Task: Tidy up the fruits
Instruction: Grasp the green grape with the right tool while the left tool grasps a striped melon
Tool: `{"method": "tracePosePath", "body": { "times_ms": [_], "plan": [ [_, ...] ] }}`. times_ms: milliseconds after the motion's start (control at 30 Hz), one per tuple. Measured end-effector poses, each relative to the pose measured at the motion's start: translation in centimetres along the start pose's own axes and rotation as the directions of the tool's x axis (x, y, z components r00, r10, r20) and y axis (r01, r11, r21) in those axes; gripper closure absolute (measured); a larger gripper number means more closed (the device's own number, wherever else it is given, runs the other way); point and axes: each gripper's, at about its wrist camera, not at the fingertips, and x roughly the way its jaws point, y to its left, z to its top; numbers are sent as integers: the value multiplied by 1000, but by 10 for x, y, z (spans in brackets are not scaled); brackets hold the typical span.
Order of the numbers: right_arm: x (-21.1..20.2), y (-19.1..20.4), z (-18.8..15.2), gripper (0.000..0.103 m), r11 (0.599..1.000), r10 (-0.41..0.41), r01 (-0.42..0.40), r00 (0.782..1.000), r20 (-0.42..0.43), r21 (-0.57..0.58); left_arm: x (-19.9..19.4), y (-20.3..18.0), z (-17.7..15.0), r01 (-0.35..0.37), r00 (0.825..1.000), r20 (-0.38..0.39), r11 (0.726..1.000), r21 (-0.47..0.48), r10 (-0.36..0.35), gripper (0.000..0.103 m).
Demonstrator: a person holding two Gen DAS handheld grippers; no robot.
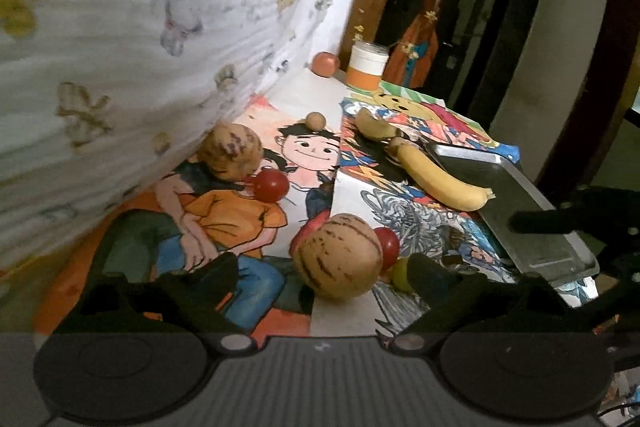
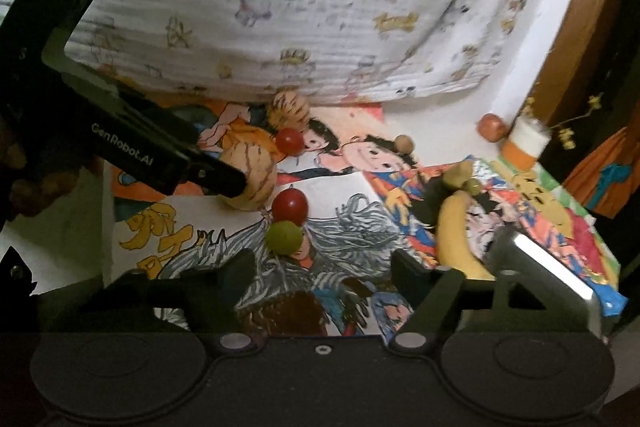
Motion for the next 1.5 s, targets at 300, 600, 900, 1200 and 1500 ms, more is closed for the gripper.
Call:
{"method": "tracePosePath", "body": {
  "times_ms": [300,600,900,1200,1500],
  "plan": [
    [36,-1,-1,53,995,100,-101,994,-33,-20,19,7,3,81,996,-30,997,-9,-81,29],
    [46,2,2,59,991,131,-131,991,-31,-9,29,7,3,99,994,-49,994,-36,-100,42],
    [56,-7,2,64,981,181,-179,983,-15,79,30,8,3,98,994,-44,993,-66,-101,43],
    [58,-12,-4,75,965,227,-227,974,20,130,30,9,2,97,995,-31,992,-80,-100,44],
    [51,-16,-12,76,962,207,-212,977,47,171,27,10,-1,96,995,-22,990,-104,-99,44]
  ]
}}
